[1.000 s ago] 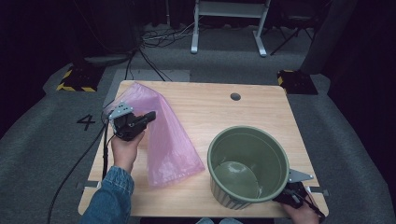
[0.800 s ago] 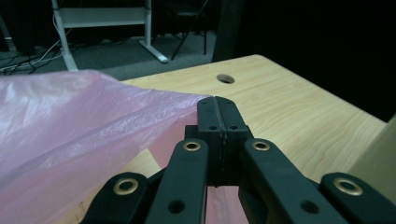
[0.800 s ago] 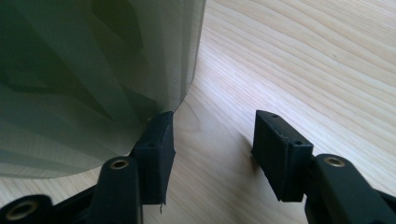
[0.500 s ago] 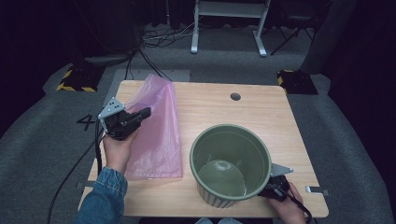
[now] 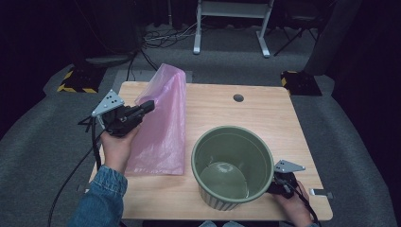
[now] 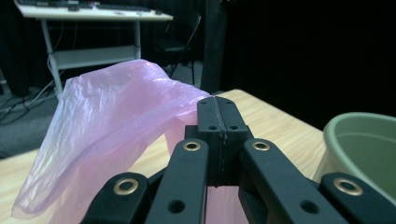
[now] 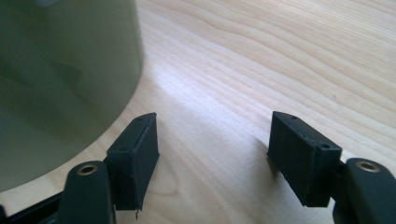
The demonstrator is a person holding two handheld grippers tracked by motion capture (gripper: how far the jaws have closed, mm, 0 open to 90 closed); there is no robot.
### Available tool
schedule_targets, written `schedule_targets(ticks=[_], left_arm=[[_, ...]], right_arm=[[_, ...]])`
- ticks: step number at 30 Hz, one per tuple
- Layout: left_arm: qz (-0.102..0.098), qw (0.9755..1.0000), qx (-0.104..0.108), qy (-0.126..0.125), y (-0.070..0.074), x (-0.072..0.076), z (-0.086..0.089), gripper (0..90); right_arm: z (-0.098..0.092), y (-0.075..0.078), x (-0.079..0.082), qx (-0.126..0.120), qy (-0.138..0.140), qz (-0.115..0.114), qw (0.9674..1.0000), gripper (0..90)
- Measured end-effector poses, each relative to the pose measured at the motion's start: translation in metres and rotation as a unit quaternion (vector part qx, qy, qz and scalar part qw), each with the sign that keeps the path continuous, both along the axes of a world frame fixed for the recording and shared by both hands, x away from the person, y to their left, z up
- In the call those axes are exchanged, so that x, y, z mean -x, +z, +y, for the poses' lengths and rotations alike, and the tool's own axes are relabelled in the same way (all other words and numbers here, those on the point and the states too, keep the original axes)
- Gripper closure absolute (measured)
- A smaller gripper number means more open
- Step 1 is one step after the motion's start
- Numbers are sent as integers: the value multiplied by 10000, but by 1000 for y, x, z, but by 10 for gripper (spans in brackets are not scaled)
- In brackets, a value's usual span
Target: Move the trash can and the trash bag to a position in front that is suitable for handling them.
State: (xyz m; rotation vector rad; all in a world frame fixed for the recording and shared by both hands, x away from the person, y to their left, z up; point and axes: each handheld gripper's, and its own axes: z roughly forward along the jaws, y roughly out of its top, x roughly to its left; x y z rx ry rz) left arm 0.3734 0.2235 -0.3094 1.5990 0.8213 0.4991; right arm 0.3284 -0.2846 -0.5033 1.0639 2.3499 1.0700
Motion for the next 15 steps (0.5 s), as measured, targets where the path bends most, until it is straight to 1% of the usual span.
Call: schedule_targets(ticks=[4,7,11,15], left_arm=[[-102,9999,31,-99,12,0,-3,899],[-165,9996,87,-196,22,0,-4,899],[-261,9993,-16,-276,36,0,-7,899],[-371,9988,-42,-326,48,2,-6,899]], right_arm=[[-2,0,-5,-6,-59,3,10000,331],[-3,0,-6,-8,-70,1,10000,331],[-3,0,-6,-3,-70,-2,10000,331],[-3,0,-6,1,-66,-5,10000,331]])
